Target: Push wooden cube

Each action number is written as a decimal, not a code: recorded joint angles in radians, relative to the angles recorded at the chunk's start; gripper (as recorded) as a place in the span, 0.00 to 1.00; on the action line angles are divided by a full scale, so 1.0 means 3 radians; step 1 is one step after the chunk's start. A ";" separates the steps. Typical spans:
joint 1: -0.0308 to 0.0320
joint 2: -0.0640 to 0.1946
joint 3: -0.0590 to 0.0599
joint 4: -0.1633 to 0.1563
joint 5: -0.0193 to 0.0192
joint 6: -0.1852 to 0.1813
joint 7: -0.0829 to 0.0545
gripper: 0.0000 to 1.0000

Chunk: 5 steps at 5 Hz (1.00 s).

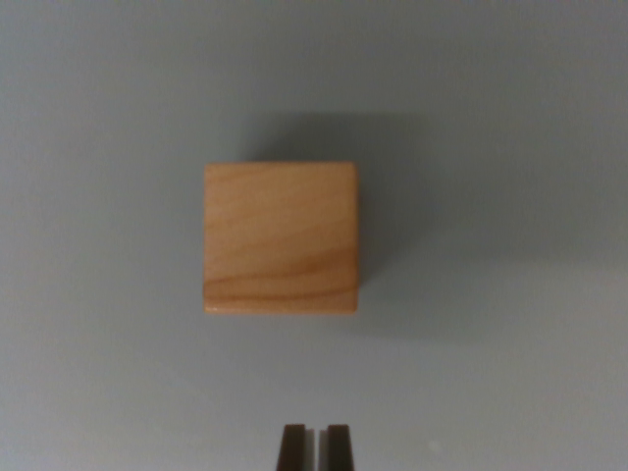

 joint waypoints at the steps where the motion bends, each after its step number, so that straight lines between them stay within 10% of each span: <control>1: 0.0000 0.0000 0.0000 0.0000 0.0000 0.0000 0.0000 0.00; 5: 0.0013 0.0076 0.0019 -0.0136 -0.0005 -0.0199 0.0028 0.00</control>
